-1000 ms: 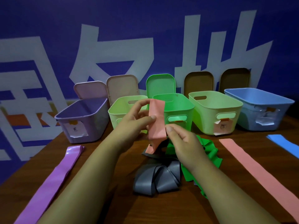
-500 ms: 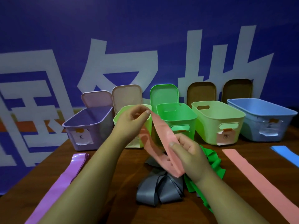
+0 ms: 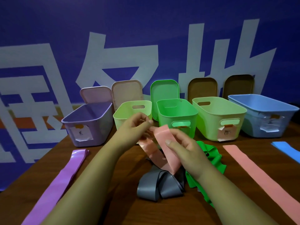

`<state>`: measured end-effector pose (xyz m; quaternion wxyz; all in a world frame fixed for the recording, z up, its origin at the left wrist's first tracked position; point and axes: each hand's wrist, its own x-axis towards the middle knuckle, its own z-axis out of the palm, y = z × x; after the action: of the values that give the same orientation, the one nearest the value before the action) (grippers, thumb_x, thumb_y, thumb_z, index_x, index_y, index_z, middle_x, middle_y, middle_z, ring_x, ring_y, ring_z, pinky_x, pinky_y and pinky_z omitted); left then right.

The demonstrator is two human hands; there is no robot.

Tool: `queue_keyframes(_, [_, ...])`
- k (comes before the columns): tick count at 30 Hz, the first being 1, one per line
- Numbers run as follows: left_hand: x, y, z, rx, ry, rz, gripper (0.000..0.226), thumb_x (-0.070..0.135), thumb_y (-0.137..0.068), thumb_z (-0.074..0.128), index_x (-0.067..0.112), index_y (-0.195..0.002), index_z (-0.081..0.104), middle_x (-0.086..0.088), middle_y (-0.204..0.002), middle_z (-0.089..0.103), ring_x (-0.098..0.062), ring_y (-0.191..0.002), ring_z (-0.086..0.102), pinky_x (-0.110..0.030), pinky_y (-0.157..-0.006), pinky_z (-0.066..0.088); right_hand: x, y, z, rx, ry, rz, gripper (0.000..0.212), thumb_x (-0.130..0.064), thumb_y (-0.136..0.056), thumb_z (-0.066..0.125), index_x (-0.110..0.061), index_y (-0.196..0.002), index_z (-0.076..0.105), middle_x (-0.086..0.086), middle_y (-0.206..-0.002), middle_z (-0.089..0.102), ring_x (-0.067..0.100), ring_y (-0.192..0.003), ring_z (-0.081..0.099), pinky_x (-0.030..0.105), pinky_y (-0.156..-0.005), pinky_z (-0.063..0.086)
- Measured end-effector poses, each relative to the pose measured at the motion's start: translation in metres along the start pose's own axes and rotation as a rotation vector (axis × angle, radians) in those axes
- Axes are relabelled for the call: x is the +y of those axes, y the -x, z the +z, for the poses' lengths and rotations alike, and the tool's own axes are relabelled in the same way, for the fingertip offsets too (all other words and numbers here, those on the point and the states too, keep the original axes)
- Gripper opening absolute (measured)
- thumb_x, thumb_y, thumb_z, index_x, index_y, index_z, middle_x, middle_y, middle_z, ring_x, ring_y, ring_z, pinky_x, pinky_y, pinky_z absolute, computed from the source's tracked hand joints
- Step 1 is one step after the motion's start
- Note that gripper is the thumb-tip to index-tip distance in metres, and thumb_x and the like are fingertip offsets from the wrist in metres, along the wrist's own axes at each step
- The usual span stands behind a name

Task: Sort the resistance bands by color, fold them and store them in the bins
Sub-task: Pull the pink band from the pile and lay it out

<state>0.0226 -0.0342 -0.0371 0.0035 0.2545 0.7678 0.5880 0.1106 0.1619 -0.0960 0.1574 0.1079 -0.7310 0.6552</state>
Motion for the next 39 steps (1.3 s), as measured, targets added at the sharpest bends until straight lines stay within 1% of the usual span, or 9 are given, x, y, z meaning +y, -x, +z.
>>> queue_keyframes(3, [-0.004,0.005,0.000,-0.055,-0.091,-0.038,0.016,0.041,-0.106,0.061,0.030,-0.106,0.072,0.002,-0.093,0.077,-0.020,-0.082,0.076,-0.044,-0.079,0.063,0.003,-0.002,0.001,0.049,0.010,0.010,0.032,-0.042,-0.088,0.073,-0.048,-0.120,0.075,-0.016,-0.127,0.074,0.004,-0.120,0.068,0.033,-0.105,0.055])
queue_keyframes(7, [-0.005,0.008,0.001,-0.029,-0.170,0.006,0.013,0.051,-0.099,0.068,0.039,-0.101,0.074,-0.001,-0.094,0.071,-0.017,-0.078,0.066,-0.040,-0.070,0.063,0.004,0.000,0.000,0.047,0.059,0.026,0.027,-0.027,-0.098,0.075,-0.049,-0.114,0.073,-0.025,-0.130,0.068,-0.016,-0.112,0.062,0.006,-0.089,0.047])
queue_keyframes(11, [-0.003,0.007,-0.001,-0.024,-0.203,0.088,0.014,0.050,-0.097,0.072,0.044,-0.110,0.071,-0.001,-0.102,0.065,-0.019,-0.082,0.064,-0.043,-0.068,0.063,0.002,0.002,0.001,0.049,0.052,0.015,0.036,-0.042,-0.087,0.070,-0.040,-0.122,0.075,-0.017,-0.131,0.071,0.002,-0.115,0.067,0.021,-0.095,0.053])
queue_keyframes(16, [-0.002,0.006,0.001,-0.040,-0.307,0.149,0.012,0.046,-0.099,0.071,0.048,-0.109,0.077,0.011,-0.106,0.070,-0.029,-0.090,0.064,-0.048,-0.075,0.059,0.000,0.003,0.001,0.030,0.052,0.007,0.032,-0.037,-0.093,0.068,-0.042,-0.124,0.074,-0.011,-0.122,0.076,0.018,-0.112,0.070,0.042,-0.102,0.056])
queue_keyframes(22, [-0.001,0.007,0.003,-0.017,-0.299,0.185,0.015,0.045,-0.096,0.074,0.043,-0.109,0.081,0.013,-0.108,0.070,-0.025,-0.095,0.065,-0.054,-0.079,0.061,0.001,0.003,0.001,0.030,0.052,0.012,0.030,-0.039,-0.089,0.068,-0.044,-0.118,0.075,-0.005,-0.116,0.077,0.024,-0.110,0.072,0.045,-0.098,0.058])
queue_keyframes(26, [-0.001,0.007,0.006,0.014,-0.328,0.194,0.008,0.041,-0.093,0.078,0.043,-0.101,0.081,0.014,-0.101,0.066,-0.025,-0.090,0.060,-0.055,-0.081,0.058,0.006,0.002,0.001,0.030,0.045,0.012,0.031,-0.040,-0.087,0.069,-0.046,-0.117,0.075,-0.005,-0.115,0.077,0.022,-0.108,0.072,0.035,-0.093,0.059])
queue_keyframes(32, [0.008,0.002,0.004,0.110,-0.339,0.218,0.006,0.036,-0.095,0.077,0.042,-0.096,0.080,0.013,-0.103,0.068,-0.016,-0.095,0.059,-0.036,-0.082,0.054,0.003,0.003,-0.002,0.055,0.145,0.019,0.018,-0.042,-0.096,0.063,-0.040,-0.112,0.072,-0.013,-0.102,0.074,0.013,-0.095,0.069,0.038,-0.083,0.057])
queue_keyframes(36, [0.025,-0.004,0.001,0.145,-0.325,0.244,0.009,0.028,-0.098,0.075,0.033,-0.100,0.081,0.014,-0.099,0.075,-0.010,-0.088,0.066,-0.041,-0.081,0.062,0.008,-0.001,-0.003,0.134,0.161,0.059,0.009,-0.039,-0.101,0.065,-0.041,-0.107,0.072,-0.018,-0.101,0.075,0.006,-0.094,0.071,0.045,-0.089,0.060])
queue_keyframes(39, [0.042,-0.009,-0.002,0.186,-0.305,0.269,0.012,0.024,-0.101,0.071,0.028,-0.106,0.081,0.014,-0.090,0.077,-0.006,-0.085,0.070,-0.032,-0.077,0.062,0.011,-0.004,-0.004,0.198,0.139,0.080,0.006,-0.037,-0.100,0.068,-0.039,-0.105,0.072,-0.016,-0.100,0.076,0.008,-0.096,0.073,0.047,-0.092,0.062])
